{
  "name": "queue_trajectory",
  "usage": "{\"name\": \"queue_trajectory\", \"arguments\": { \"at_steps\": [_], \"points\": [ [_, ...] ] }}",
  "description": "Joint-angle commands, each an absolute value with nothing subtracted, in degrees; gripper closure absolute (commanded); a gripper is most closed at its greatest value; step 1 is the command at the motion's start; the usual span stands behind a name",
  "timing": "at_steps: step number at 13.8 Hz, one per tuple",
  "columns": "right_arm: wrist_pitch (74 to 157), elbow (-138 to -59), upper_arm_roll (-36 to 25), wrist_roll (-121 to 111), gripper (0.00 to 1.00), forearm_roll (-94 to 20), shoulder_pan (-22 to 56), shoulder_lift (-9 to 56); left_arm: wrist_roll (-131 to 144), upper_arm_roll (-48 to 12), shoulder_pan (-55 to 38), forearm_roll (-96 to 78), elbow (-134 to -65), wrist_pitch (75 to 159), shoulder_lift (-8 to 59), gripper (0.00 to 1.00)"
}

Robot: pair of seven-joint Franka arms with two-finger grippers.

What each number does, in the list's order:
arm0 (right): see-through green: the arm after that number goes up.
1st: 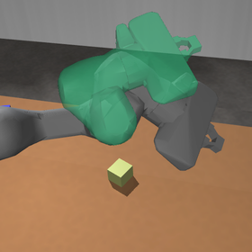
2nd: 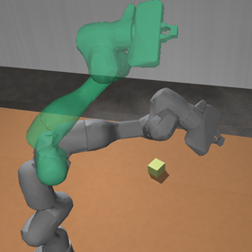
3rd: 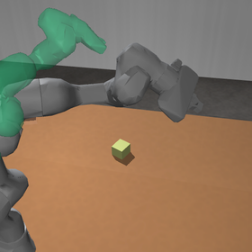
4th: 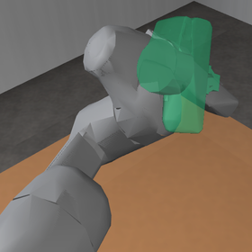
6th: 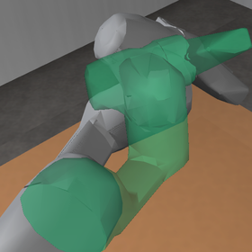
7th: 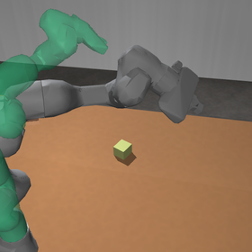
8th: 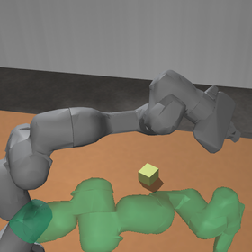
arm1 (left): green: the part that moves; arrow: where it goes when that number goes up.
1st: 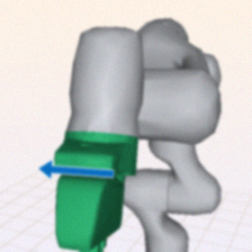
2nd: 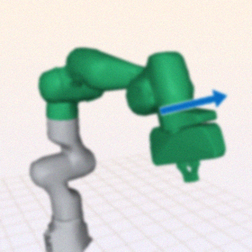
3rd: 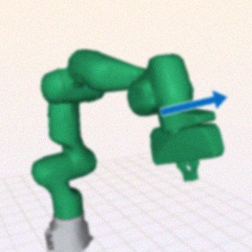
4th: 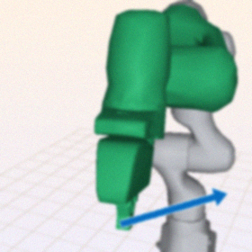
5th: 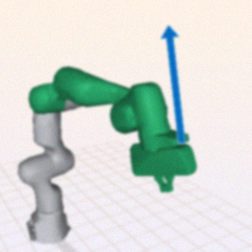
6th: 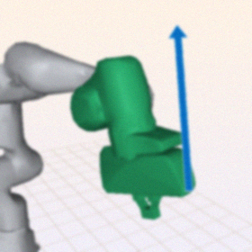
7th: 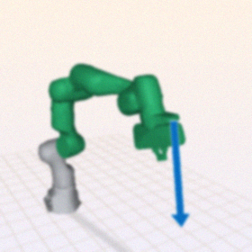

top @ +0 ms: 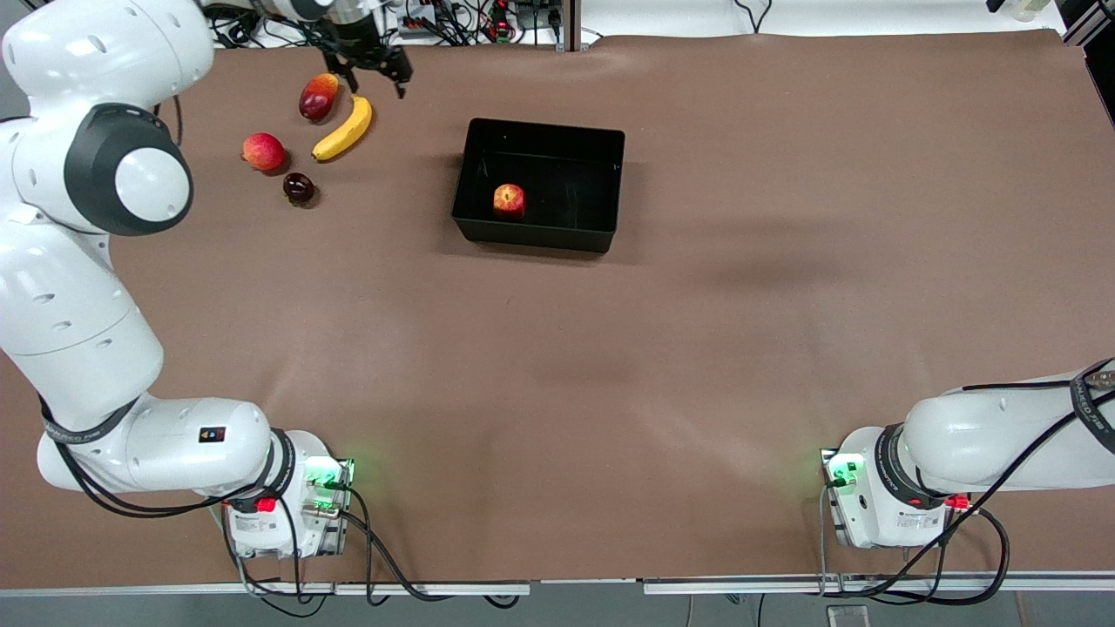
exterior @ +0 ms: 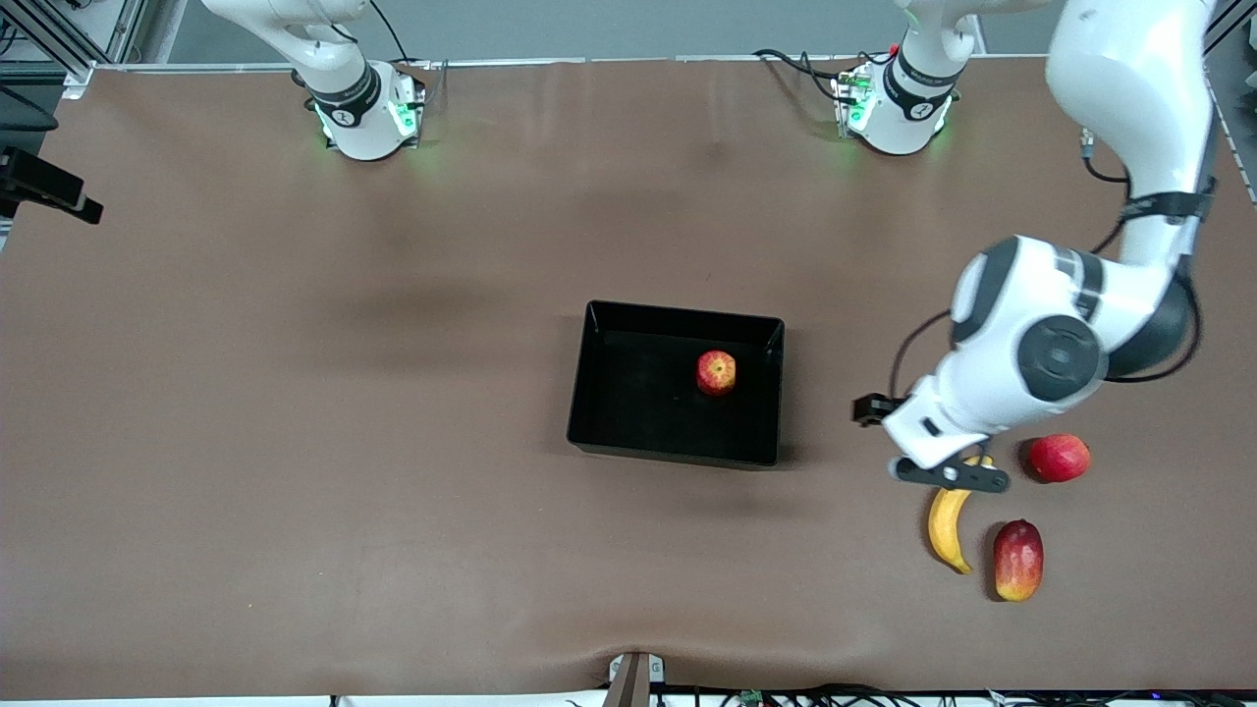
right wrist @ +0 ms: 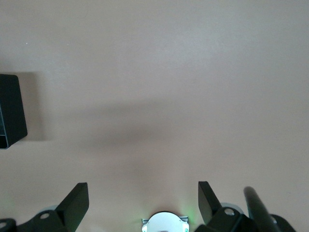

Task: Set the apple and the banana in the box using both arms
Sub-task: 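Open the left gripper to release the apple and move back toward the banana, then grasp the yellow banana with the left gripper and lift it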

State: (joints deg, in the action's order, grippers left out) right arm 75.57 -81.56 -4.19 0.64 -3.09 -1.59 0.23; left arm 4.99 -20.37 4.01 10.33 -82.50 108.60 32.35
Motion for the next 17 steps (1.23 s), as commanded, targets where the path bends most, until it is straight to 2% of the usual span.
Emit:
{"name": "queue_trajectory", "arguments": {
  "at_steps": [1, 11, 12, 13, 14, 17],
  "points": [
    [76.2, -83.2, -4.5, -0.9, 0.0, -2.8, -0.9, -1.5, -4.2, -20.7, 7.4, 10.5, -81.8, 111.9, 35.1, 0.0],
    [75.7, -83.3, -5.3, -5.4, 0.0, -2.8, -1.1, -1.4, -22.0, -19.1, 12.7, 17.9, -82.2, 132.2, 46.6, 0.0],
    [75.6, -83.3, -5.3, -5.4, 0.0, -2.8, -1.1, -1.4, -23.3, -19.0, 12.8, 17.9, -82.2, 133.1, 46.9, 0.12],
    [75.6, -83.3, -5.4, -5.4, 0.0, -2.8, -1.1, -1.4, -23.4, -19.0, 12.8, 17.9, -82.2, 133.2, 47.2, 0.43],
    [75.6, -83.3, -5.8, -5.4, 0.0, -2.8, -0.9, -1.2, -23.5, -19.0, 12.8, 17.8, -82.2, 133.3, 47.5, 0.49],
    [75.2, -83.3, -6.6, -5.4, 0.0, -2.8, -0.5, -1.3, -23.4, -19.0, 12.8, 17.9, -82.3, 135.7, 49.2, 0.46]
  ]
}}
